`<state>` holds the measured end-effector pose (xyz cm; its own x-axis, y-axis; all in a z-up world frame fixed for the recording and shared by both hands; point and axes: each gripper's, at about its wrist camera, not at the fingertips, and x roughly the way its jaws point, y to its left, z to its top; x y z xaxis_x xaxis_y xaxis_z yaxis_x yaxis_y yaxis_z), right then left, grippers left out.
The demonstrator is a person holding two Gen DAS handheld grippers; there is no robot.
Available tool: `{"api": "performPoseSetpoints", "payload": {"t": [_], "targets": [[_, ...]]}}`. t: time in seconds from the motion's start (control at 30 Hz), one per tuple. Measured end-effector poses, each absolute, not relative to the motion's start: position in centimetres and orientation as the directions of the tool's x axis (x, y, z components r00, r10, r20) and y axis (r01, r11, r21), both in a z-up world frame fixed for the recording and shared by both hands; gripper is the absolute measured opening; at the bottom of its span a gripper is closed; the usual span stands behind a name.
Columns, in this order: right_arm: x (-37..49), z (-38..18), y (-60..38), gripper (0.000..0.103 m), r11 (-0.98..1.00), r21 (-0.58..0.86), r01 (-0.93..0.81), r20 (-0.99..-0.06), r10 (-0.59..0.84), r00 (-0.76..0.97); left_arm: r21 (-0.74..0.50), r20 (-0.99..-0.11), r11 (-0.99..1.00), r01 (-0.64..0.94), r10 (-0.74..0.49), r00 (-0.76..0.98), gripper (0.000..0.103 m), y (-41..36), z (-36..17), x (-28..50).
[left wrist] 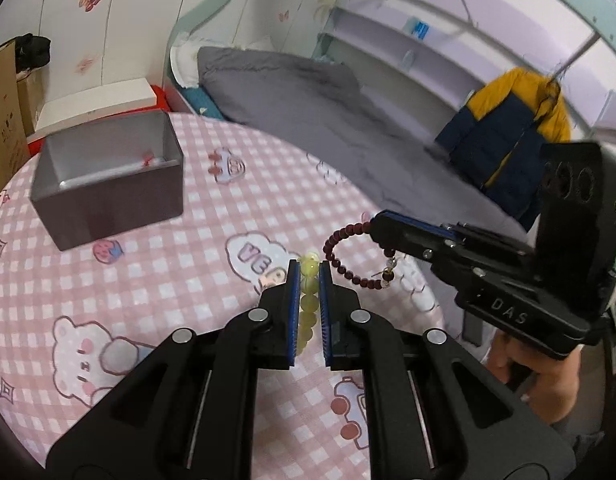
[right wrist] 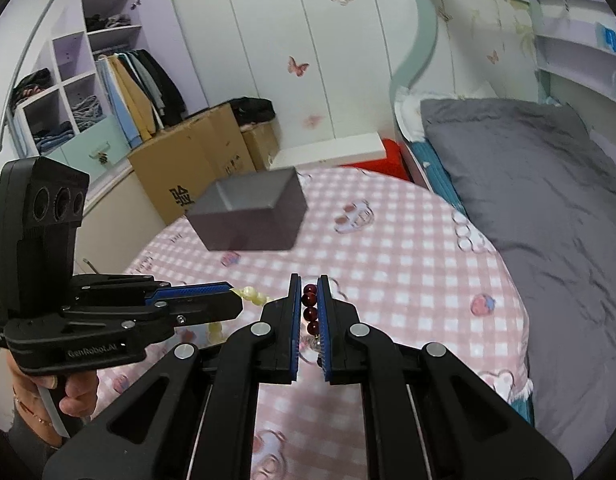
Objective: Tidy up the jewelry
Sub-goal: 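Carry both bracelets over the grey box and open both grippers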
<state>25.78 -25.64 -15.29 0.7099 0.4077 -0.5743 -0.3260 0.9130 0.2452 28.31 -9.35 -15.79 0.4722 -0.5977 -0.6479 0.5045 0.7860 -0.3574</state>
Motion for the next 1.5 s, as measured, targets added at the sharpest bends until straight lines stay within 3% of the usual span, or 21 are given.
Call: {"api": "performPoseSetpoints", "payload": {"t": [0.33,0.7,1.07,1.5], "targets": [[28.4,-11.5,-21.4,0.007,0.891,0.21,-0.403,-0.523,0.451,0.723,-0.418,-0.542,0.754,0.508,-0.655,0.526,0.009,-4.1,-11.6,30.5],[33.2,-9.0,-16.0,0.007,0.857,0.193,-0.479,-0.485,0.507,0.712,-0.382,-0.522,0.803,0.456,-0.595,0.611,0.009,0.2,-9.4,35.5],[38.3,-11.8,-12.3,0.006,0.851,0.183,-0.492,-0.545,0.504,0.67,-0.347,-0.617,0.863,0.367,-0.505,0.603,0.009,1.2,-13.3,41.9],[40.2,-16.4,-13.1,0.008,0.872,0.238,-0.427,-0.623,0.475,0.622,-0.368,-0.685,0.877,0.308,-0.48,0.548,0.01,1.5,-17.7,43.4]]}}
